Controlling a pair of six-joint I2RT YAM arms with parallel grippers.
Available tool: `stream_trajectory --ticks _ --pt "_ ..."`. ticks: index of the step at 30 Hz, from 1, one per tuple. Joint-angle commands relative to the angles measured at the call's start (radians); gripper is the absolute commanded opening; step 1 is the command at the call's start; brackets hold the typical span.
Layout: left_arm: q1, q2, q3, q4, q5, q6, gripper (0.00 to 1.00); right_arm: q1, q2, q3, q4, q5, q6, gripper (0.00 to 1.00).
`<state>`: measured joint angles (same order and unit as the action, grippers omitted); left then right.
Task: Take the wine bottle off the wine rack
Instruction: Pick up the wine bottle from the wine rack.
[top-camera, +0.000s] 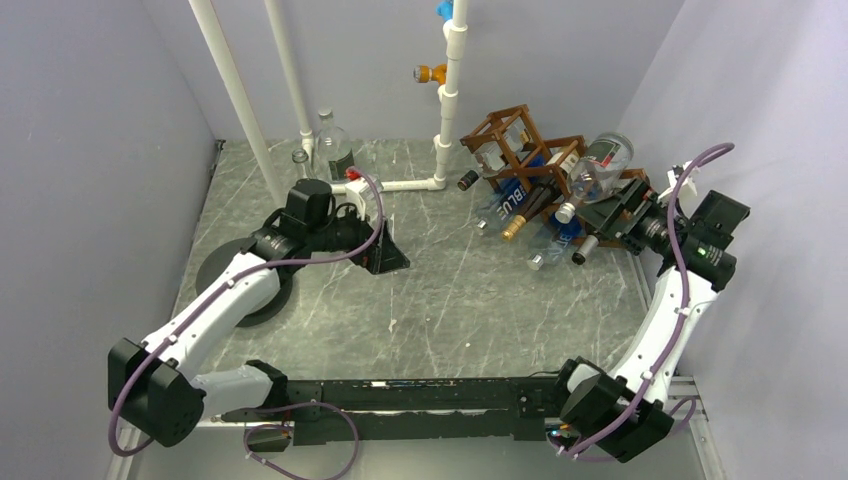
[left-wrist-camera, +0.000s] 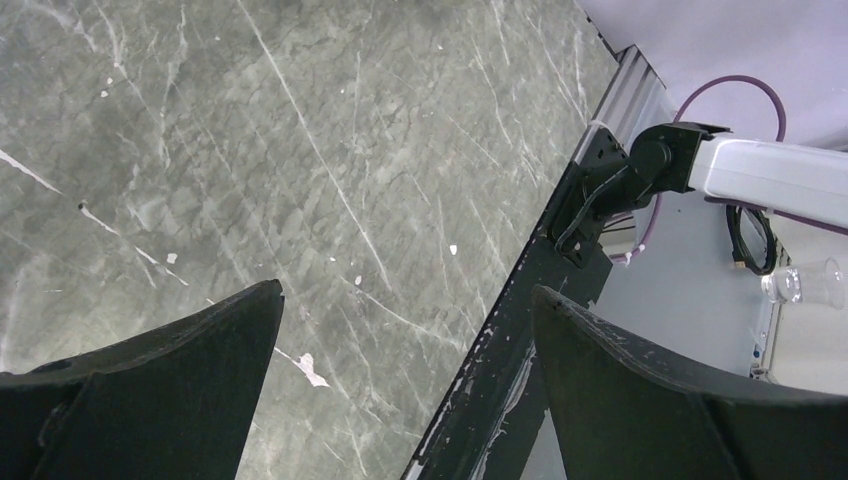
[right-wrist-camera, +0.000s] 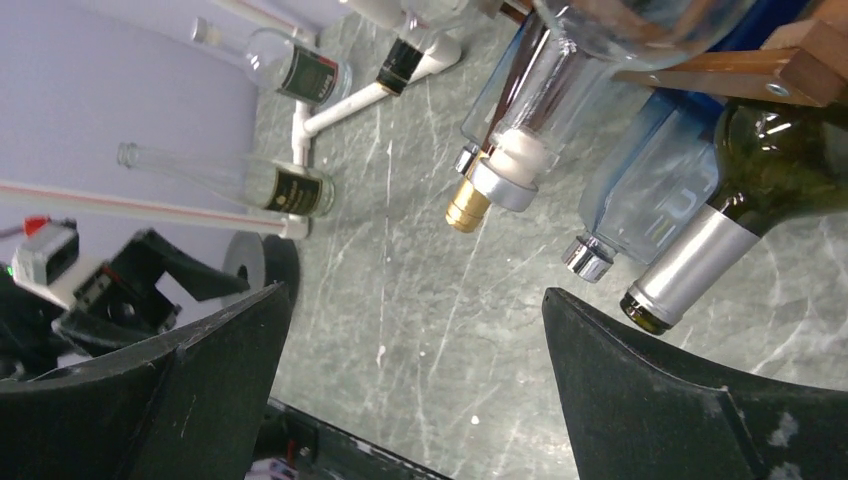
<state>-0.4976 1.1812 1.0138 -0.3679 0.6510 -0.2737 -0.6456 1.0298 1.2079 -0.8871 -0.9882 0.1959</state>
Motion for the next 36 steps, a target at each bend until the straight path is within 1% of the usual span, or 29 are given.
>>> stream_trajectory --ticks 1,4,7,10,12,17,23,31,36 --pt "0.002 -0.056 -0.022 0.071 0.058 0.019 1.0 0.007 0.005 0.007 0.119 0.102 0.174 1.0" --pt "0.002 -0.063 -0.013 0.06 0.051 0.03 1.0 0.014 0.011 0.017 0.163 0.239 0.269 1.0" --pt "0.002 -0.072 -0.012 0.054 0.056 0.036 0.99 0.015 0.009 -0.004 0.224 0.3 0.34 1.0" --pt "0.002 -0.089 -0.027 0.061 0.05 0.037 0.99 0.027 0.011 -0.044 0.298 0.301 0.401 1.0" --pt "0.002 -0.097 -0.032 0.053 0.046 0.049 0.99 0.052 0.032 -0.05 0.315 0.3 0.431 1.0" --pt "0.004 -0.108 -0.023 0.017 0.021 0.105 0.99 0.147 0.1 -0.024 0.254 0.371 0.444 1.0" --pt "0.025 -0.103 -0.018 0.013 0.063 0.123 1.0 0.159 0.131 -0.04 0.255 0.398 0.483 1.0" --pt "0.059 -0.098 -0.033 0.042 0.087 0.103 0.99 0.215 0.169 -0.062 0.345 0.375 0.533 0.99" --pt "0.077 -0.087 -0.034 0.053 0.107 0.091 0.99 0.222 0.193 -0.091 0.377 0.376 0.593 0.96"
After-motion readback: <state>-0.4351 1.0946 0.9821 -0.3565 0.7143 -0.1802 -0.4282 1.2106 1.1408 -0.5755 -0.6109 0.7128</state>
